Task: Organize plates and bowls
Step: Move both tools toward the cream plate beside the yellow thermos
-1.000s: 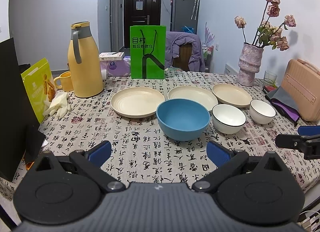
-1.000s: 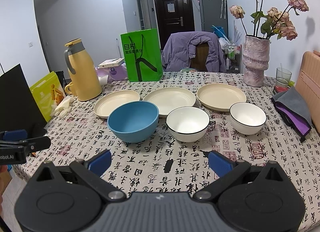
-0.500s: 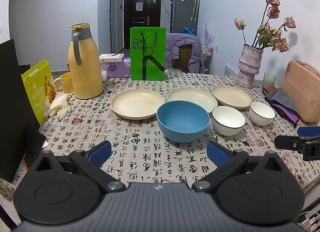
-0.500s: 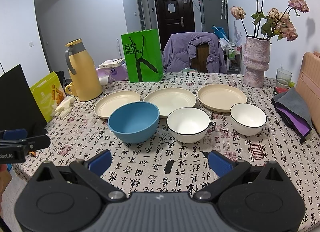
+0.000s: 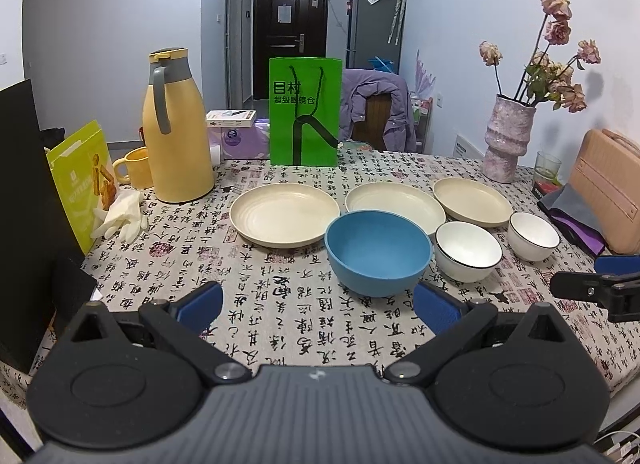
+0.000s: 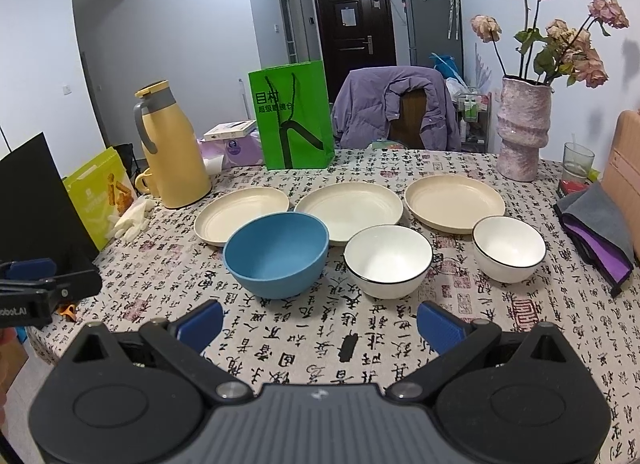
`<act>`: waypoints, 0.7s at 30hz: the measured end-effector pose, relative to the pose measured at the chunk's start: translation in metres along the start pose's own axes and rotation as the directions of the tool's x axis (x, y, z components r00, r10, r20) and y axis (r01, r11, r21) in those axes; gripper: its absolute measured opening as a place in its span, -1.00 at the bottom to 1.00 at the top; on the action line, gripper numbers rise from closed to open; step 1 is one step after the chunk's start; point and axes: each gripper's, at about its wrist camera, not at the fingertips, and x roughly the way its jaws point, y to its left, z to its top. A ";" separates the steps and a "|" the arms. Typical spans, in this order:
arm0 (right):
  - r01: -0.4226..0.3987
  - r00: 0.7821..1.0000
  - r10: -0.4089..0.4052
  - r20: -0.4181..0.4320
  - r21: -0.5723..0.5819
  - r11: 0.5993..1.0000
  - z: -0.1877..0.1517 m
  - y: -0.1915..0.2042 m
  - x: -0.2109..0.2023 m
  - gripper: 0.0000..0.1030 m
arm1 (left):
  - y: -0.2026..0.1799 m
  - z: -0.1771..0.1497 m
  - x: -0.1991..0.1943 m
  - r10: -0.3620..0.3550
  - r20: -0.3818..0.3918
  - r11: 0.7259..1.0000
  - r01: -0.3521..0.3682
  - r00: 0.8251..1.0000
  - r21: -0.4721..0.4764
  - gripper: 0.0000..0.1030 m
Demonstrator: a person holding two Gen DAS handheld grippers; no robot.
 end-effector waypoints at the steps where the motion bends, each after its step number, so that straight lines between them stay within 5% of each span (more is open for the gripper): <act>1: -0.004 1.000 0.004 0.001 0.000 1.000 0.001 0.000 0.002 1.00 | 0.002 0.001 0.001 0.001 0.002 1.000 -0.001 1.000 -0.003 1.00; 21: -0.027 1.000 0.027 0.013 -0.016 0.999 0.040 0.014 0.057 1.00 | 0.039 0.026 0.037 0.041 0.004 0.996 -0.040 0.999 -0.081 1.00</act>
